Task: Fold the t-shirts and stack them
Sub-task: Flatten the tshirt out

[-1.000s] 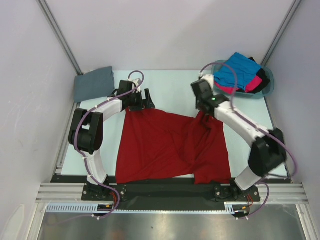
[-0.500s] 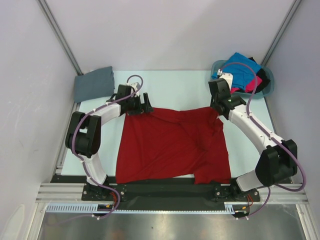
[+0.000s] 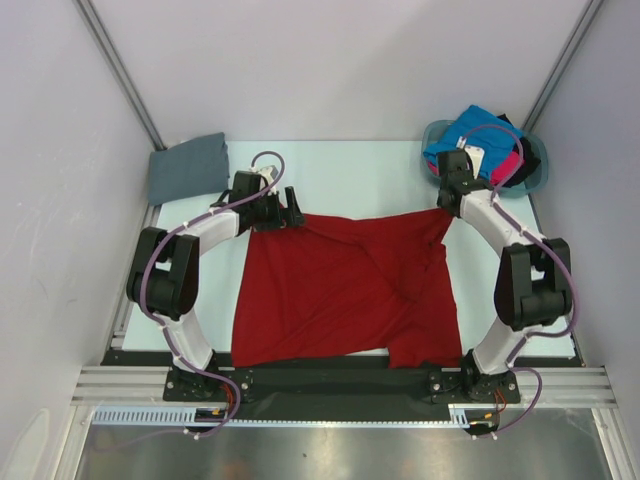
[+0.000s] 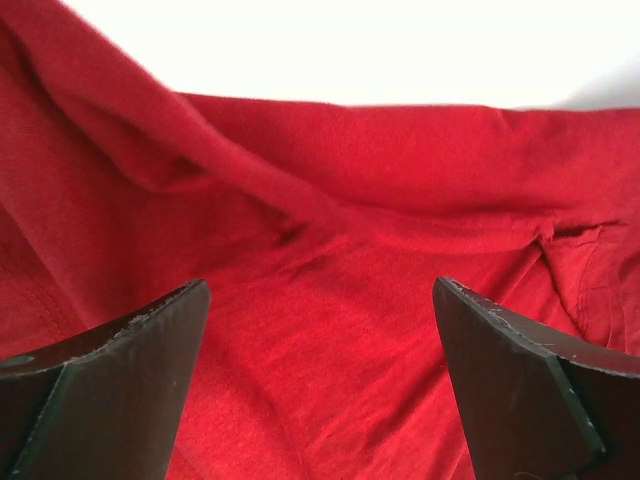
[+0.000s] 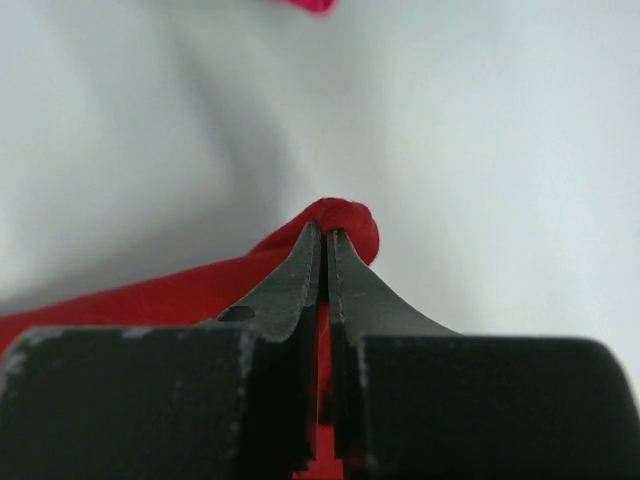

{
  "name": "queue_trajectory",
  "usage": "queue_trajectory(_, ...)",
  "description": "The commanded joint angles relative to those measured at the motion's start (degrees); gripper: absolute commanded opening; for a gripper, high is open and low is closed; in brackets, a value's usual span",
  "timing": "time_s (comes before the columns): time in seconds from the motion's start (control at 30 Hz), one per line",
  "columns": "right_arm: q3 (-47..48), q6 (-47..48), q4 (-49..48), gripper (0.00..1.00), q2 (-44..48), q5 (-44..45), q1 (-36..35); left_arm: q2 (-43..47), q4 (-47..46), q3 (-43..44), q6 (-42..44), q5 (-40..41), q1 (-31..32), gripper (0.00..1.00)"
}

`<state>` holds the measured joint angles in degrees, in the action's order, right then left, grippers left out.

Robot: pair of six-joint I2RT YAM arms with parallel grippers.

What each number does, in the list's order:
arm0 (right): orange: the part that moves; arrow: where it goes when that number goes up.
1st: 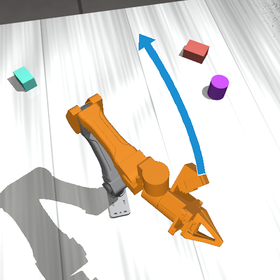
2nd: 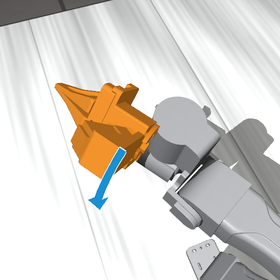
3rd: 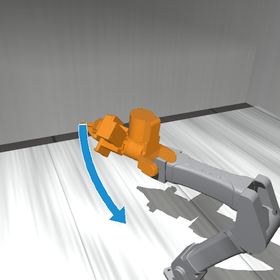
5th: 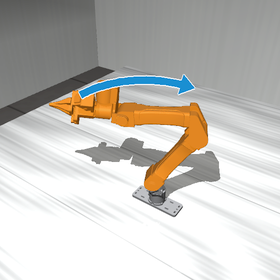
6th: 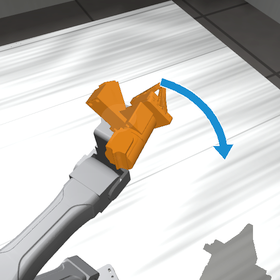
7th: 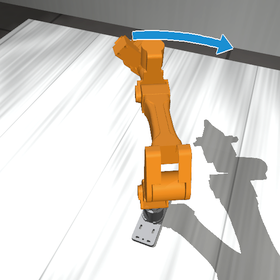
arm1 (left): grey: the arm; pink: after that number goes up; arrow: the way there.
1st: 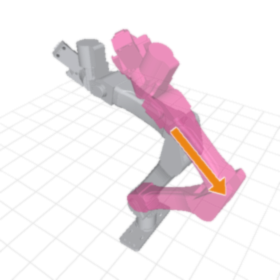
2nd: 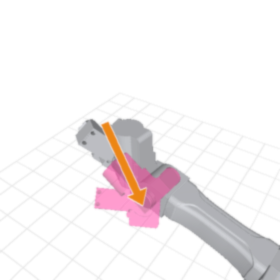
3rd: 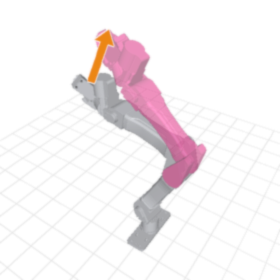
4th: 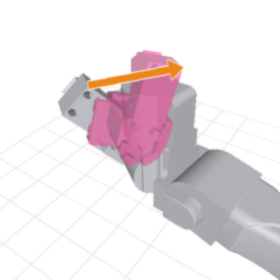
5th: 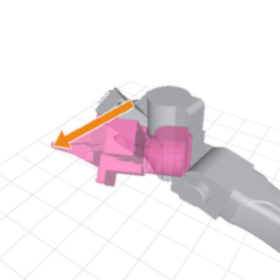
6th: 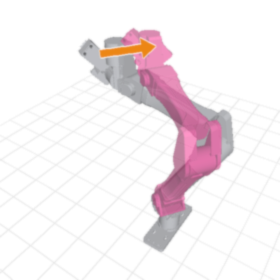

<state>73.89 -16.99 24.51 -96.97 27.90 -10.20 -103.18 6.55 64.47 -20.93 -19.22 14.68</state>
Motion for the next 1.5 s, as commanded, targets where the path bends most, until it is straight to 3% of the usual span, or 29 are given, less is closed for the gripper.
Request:
queue_trajectory(0.0,7.4,1.3,-5.8,0.00,-4.3,-0.9,1.5,0.9,-1.4,1.4,0.0,0.3,0.2,1.00)
queue_trajectory(0.23,21.7,3.3,-5.9,0.00,-14.1,-10.6,2.3,0.5,-1.5,0.3,1.0,2.5,0.3,1.00)
queue_trajectory(0.37,27.8,2.9,-2.3,0.00,-18.5,-11.1,2.1,0.1,-1.3,-0.3,1.3,6.0,0.3,1.00)
queue_trajectory(0.77,22.4,4.0,-5.0,0.00,-16.1,-12.1,2.3,-5.6,-1.2,7.1,-5.5,24.9,-0.1,1.00)
queue_trajectory(1.0,21.2,3.7,-5.4,0.00,-15.4,-13.7,2.2,-10.8,2.7,16.2,-6.9,27.2,-1.4,1.00)
queue_trajectory(1.23,20.2,3.7,-5.4,0.00,-14.8,-14.5,2.2,-8.1,3.4,13.1,-5.8,37.4,-3.2,1.00)
queue_trajectory(1.47,20.2,3.7,-5.0,0.00,-14.4,-15.3,2.3,-11.4,6.0,14.5,-7.1,36.3,-5.8,1.00)
